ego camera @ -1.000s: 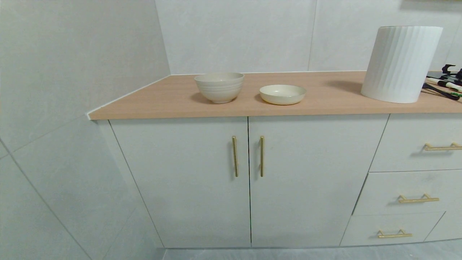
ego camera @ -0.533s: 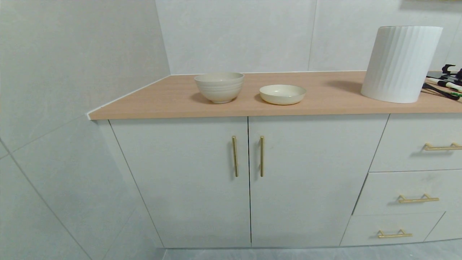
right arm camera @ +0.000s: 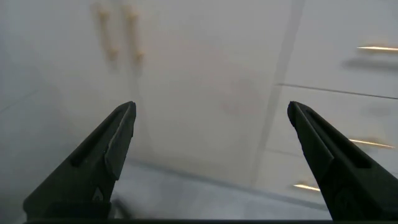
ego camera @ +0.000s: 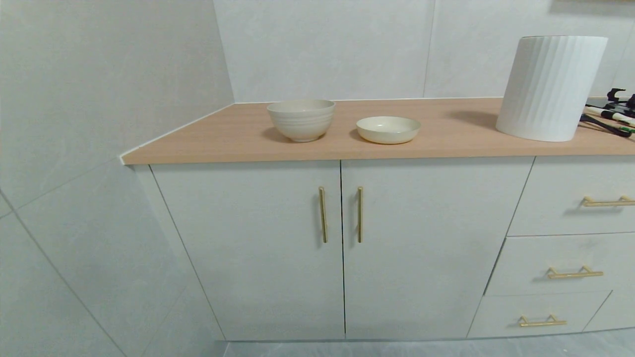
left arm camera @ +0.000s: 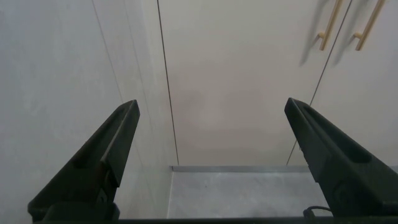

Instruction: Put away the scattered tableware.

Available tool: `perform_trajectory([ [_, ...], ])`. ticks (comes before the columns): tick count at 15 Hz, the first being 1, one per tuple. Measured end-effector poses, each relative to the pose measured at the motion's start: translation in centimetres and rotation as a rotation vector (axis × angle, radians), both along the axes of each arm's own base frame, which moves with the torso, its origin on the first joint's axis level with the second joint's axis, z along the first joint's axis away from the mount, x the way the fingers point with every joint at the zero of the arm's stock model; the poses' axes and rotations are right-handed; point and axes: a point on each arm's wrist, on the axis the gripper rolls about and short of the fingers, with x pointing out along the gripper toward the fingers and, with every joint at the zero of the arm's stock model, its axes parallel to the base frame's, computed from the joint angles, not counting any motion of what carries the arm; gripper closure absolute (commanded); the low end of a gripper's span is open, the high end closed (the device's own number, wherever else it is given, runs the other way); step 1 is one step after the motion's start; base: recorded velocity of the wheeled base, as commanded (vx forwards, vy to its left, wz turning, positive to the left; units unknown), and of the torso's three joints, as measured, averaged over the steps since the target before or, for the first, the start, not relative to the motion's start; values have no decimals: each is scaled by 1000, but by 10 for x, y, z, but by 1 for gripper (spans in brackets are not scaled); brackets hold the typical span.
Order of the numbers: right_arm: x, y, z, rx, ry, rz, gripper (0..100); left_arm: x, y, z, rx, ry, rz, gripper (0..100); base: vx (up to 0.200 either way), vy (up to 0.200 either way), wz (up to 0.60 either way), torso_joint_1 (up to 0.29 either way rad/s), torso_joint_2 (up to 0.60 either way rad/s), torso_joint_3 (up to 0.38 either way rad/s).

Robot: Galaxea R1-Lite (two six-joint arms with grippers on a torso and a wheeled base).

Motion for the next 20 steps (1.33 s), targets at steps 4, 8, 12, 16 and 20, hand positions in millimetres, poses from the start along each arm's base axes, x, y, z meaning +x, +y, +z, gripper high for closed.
perform_trajectory([
  [4, 41, 4, 45, 9, 176, 182, 0, 0, 0, 0, 1, 0, 0, 0, 0, 0, 0, 0, 0, 0],
  [8, 116, 30, 85, 4, 255, 405, 0, 0, 0, 0, 2, 0, 0, 0, 0, 0, 0, 0, 0, 0],
  [12, 199, 82, 84, 3, 337, 545, 0, 0, 0, 0, 1, 0, 0, 0, 0, 0, 0, 0, 0, 0],
  [16, 269, 140, 74, 81, 433, 613, 0, 0, 0, 0, 1, 0, 0, 0, 0, 0, 0, 0, 0, 0],
  [20, 316, 174, 56, 167, 522, 611, 0, 0, 0, 0, 1, 0, 0, 0, 0, 0, 0, 0, 0, 0],
])
